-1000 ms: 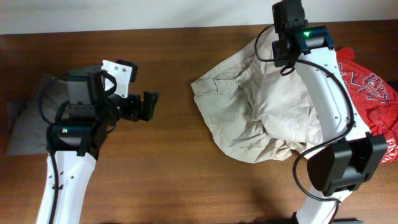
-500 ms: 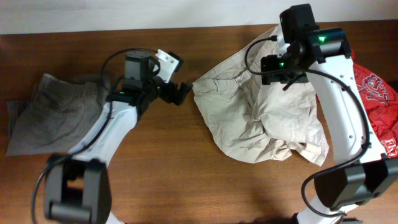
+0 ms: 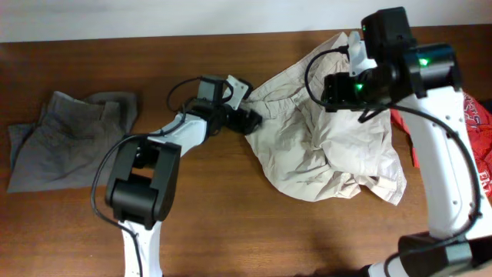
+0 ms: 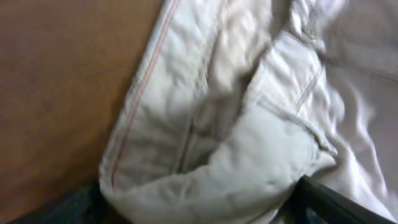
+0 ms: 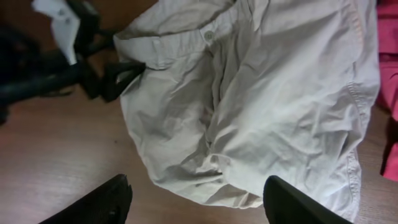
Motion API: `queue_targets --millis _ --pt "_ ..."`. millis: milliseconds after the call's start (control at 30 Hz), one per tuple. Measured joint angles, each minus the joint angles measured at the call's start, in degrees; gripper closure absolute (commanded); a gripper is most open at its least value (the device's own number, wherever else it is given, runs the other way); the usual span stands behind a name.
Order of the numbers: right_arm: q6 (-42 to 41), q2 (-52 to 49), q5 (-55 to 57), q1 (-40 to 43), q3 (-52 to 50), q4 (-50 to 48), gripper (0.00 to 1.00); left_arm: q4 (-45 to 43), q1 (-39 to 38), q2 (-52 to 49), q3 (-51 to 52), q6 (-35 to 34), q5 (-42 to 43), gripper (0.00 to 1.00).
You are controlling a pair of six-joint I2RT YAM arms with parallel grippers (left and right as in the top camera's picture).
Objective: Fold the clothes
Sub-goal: 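Reach the left gripper to the shorts' left waistband and grasp it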
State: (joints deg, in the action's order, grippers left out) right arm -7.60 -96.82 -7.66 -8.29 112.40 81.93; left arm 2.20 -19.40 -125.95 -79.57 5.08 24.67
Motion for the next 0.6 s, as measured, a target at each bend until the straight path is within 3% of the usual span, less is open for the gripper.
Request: queue_targets --millis 133,200,300,433,600 --pt "-0.13 1.88 0.0 0.02 0.0 0.0 0.23 0.57 0.0 -1.09 -2.32 -2.25 0.02 0.85" --pt "-0.15 2.16 0.0 0.0 0.0 0.17 0.21 2.84 -0.07 -1.09 -2.93 -2.58 0.0 1.0" --pt "-0.15 2.16 0.02 0.0 -0.02 0.42 0.18 9.68 -0.11 -1.09 -5.42 -3.13 -0.07 1.0" --pt "-0.15 2.16 0.26 0.02 -0.02 0.42 0.13 25.03 0.24 -0.79 -10.88 -3.45 -3.37 0.99" --pt "-0.15 2.16 1.09 0.0 -0.33 0.85 0.13 45.33 1.86 4.15 -17.51 -6.51 -16.09 1.0"
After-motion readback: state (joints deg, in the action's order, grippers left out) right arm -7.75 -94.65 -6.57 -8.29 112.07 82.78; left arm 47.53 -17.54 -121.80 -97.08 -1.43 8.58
